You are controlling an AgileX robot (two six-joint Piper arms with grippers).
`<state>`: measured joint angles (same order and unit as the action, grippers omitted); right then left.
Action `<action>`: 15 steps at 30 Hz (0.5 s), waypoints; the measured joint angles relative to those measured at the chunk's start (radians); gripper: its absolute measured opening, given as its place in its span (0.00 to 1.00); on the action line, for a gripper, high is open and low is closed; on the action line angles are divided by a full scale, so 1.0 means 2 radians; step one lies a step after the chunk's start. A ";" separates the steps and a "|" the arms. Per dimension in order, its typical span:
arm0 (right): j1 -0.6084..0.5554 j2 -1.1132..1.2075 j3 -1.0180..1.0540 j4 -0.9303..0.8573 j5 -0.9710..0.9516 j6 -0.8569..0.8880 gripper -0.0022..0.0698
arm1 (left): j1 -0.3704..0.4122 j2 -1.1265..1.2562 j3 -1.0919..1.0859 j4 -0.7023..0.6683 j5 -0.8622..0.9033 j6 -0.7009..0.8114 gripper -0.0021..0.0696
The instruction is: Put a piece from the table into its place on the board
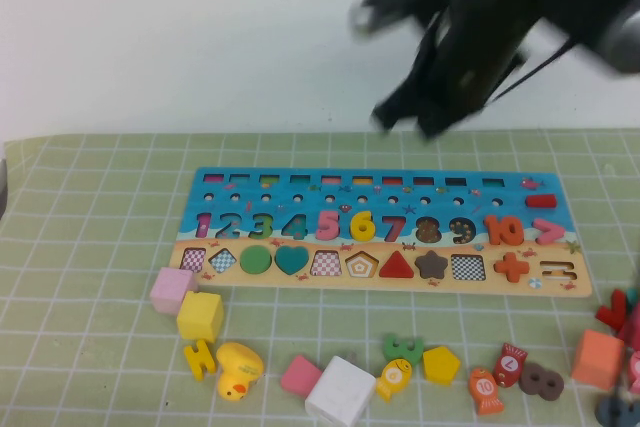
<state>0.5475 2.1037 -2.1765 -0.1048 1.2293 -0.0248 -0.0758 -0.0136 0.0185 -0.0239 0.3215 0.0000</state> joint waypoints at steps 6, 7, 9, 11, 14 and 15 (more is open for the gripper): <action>0.000 -0.108 -0.005 -0.015 0.005 -0.010 0.03 | 0.000 0.000 0.000 0.000 0.000 0.000 0.03; 0.000 -0.119 -0.006 -0.015 0.005 -0.014 0.03 | 0.000 0.000 0.000 0.000 0.000 0.000 0.03; 0.000 -0.140 -0.005 -0.016 0.005 -0.022 0.03 | 0.000 0.000 0.000 0.000 0.000 0.000 0.03; 0.000 -0.157 0.000 -0.015 0.005 -0.025 0.03 | 0.000 0.000 0.000 0.000 0.000 0.000 0.03; 0.000 -0.187 0.028 -0.014 0.005 -0.032 0.03 | 0.000 0.000 0.000 0.000 0.000 0.000 0.03; 0.000 -0.200 0.042 -0.014 0.005 -0.033 0.03 | 0.000 0.000 0.000 0.000 0.000 0.000 0.03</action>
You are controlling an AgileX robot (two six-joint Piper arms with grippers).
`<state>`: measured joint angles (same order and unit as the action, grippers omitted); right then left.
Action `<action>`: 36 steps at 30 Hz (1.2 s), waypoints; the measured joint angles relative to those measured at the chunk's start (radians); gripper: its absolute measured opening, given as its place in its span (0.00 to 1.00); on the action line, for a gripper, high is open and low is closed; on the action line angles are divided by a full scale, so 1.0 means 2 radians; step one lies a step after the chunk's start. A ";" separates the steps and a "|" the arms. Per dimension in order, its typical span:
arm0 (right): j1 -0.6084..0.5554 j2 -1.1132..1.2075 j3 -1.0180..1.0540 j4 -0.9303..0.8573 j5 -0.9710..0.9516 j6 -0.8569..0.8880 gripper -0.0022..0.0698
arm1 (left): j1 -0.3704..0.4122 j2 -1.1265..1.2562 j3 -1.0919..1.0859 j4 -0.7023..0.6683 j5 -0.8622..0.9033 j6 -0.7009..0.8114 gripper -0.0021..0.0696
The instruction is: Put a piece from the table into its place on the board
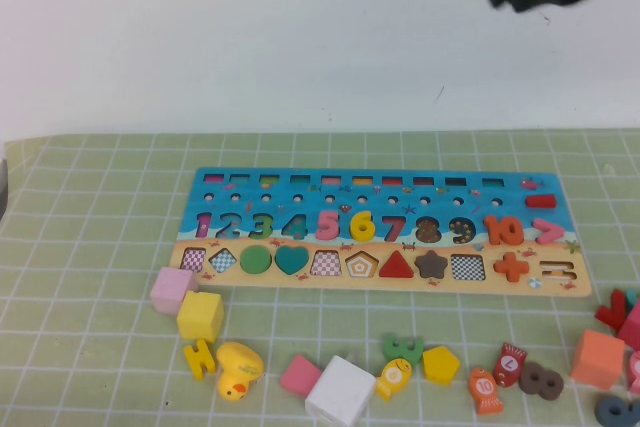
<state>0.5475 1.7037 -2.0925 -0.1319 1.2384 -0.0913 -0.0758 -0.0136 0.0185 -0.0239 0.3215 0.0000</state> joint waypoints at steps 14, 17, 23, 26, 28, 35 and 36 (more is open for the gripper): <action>0.000 -0.264 0.331 -0.016 -0.027 0.052 0.03 | 0.000 0.000 0.000 0.000 0.000 0.000 0.03; 0.000 -0.321 0.388 -0.015 -0.032 0.076 0.03 | 0.000 0.000 0.000 0.000 0.000 0.000 0.03; 0.000 -0.383 0.443 0.027 0.000 0.094 0.03 | 0.000 0.000 0.000 0.000 0.000 0.000 0.03; 0.000 -0.391 0.448 0.074 0.000 0.094 0.03 | 0.000 0.000 0.000 0.000 0.000 0.000 0.03; 0.000 -0.392 0.449 0.098 0.000 0.094 0.03 | 0.000 0.000 0.000 0.000 0.000 0.000 0.03; 0.000 -0.392 0.450 0.139 0.000 0.090 0.03 | 0.000 0.000 0.000 0.000 0.000 0.000 0.03; 0.000 -0.396 0.450 0.132 0.000 0.084 0.03 | 0.000 0.000 0.000 0.000 0.000 0.000 0.03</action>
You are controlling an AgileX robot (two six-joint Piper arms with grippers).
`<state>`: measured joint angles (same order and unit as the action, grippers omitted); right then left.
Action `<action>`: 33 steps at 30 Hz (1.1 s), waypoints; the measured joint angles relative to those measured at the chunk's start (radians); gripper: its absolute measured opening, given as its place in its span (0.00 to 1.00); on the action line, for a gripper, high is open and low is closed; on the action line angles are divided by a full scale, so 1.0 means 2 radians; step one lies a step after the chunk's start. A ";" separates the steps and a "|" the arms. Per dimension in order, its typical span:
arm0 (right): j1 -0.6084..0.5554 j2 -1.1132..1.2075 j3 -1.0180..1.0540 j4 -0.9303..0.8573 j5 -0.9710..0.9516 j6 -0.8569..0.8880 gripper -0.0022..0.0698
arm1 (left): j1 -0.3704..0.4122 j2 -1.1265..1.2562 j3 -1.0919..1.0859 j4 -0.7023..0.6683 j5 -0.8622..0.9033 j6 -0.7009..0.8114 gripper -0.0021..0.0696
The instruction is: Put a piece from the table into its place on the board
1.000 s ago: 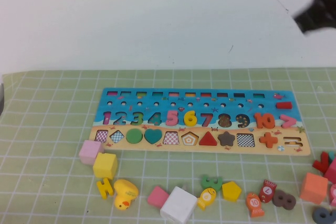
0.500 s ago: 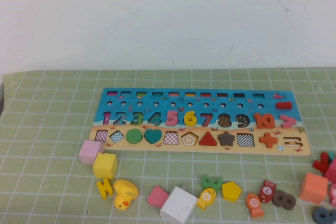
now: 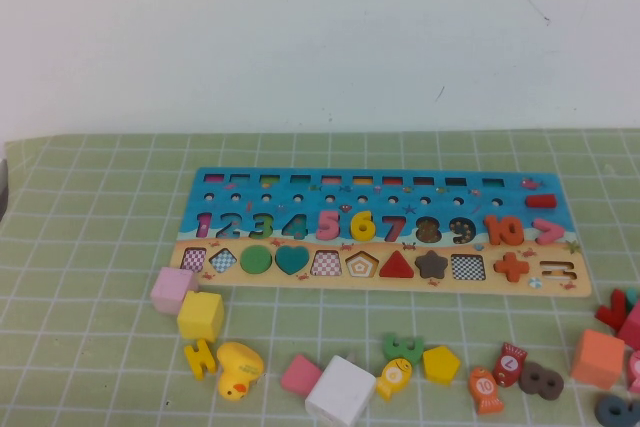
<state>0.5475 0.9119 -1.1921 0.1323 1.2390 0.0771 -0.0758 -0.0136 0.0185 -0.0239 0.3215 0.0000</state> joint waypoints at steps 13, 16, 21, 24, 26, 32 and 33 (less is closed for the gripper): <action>-0.144 -0.293 0.326 0.045 -0.430 -0.099 0.03 | 0.000 0.000 0.000 0.000 0.000 0.000 0.03; -0.191 -0.362 0.411 0.045 -0.462 -0.121 0.03 | 0.000 0.000 0.000 0.000 0.000 0.000 0.03; -0.261 -0.434 0.501 0.044 -0.479 -0.130 0.03 | 0.000 0.000 0.000 0.000 0.000 0.000 0.03; -0.298 -0.452 0.544 0.044 -0.480 -0.131 0.03 | 0.000 0.000 0.000 0.000 0.000 0.000 0.03; -0.309 -0.454 0.562 0.043 -0.480 -0.131 0.03 | 0.000 0.000 0.000 0.000 0.000 0.000 0.03; -0.314 -0.454 0.594 0.043 -0.486 -0.131 0.03 | 0.000 0.000 0.000 0.000 0.000 0.000 0.03; -0.314 -0.454 0.601 0.042 -0.488 -0.131 0.03 | 0.000 0.000 0.000 0.000 0.000 0.000 0.03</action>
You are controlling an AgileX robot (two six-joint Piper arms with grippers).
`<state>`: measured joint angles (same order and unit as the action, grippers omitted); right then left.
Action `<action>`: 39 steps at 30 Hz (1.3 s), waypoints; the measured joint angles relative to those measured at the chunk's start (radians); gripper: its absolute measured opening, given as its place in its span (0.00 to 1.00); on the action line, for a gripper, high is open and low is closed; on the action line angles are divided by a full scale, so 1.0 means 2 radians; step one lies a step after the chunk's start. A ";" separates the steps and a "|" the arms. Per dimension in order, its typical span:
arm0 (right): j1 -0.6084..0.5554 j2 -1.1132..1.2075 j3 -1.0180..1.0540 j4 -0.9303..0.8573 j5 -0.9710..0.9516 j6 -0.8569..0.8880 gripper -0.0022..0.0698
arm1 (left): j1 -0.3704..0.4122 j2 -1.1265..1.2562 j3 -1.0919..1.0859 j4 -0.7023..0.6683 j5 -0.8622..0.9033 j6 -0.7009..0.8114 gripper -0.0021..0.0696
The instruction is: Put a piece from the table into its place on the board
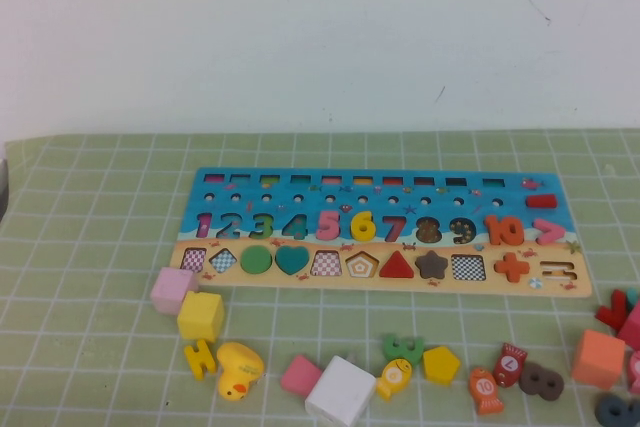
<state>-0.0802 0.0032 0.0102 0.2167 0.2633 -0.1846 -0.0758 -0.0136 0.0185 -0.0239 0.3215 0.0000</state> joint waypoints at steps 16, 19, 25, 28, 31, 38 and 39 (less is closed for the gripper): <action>0.000 0.000 0.006 -0.131 0.038 0.133 0.03 | 0.000 0.000 0.000 0.000 0.000 0.000 0.03; 0.000 0.000 0.006 -0.133 0.038 0.135 0.03 | 0.000 0.000 0.000 0.000 0.000 0.000 0.03; 0.000 0.000 0.006 -0.134 0.038 0.136 0.03 | 0.000 0.000 0.000 0.000 0.000 0.000 0.03; 0.000 0.000 0.006 -0.134 0.039 0.136 0.03 | 0.000 0.000 0.000 0.000 0.000 0.000 0.03; 0.000 -0.002 0.006 -0.134 0.039 0.136 0.03 | 0.000 0.000 0.000 0.000 0.000 0.000 0.03; 0.000 -0.008 0.006 -0.137 0.042 0.136 0.03 | 0.000 0.000 0.000 0.000 0.000 0.000 0.03; 0.000 -0.008 0.006 -0.137 0.042 0.136 0.03 | 0.000 0.000 0.000 0.000 0.000 0.000 0.03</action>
<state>-0.0802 -0.0119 0.0215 -0.0577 0.3465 0.0881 -0.0758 -0.0136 0.0185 -0.0239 0.3215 0.0000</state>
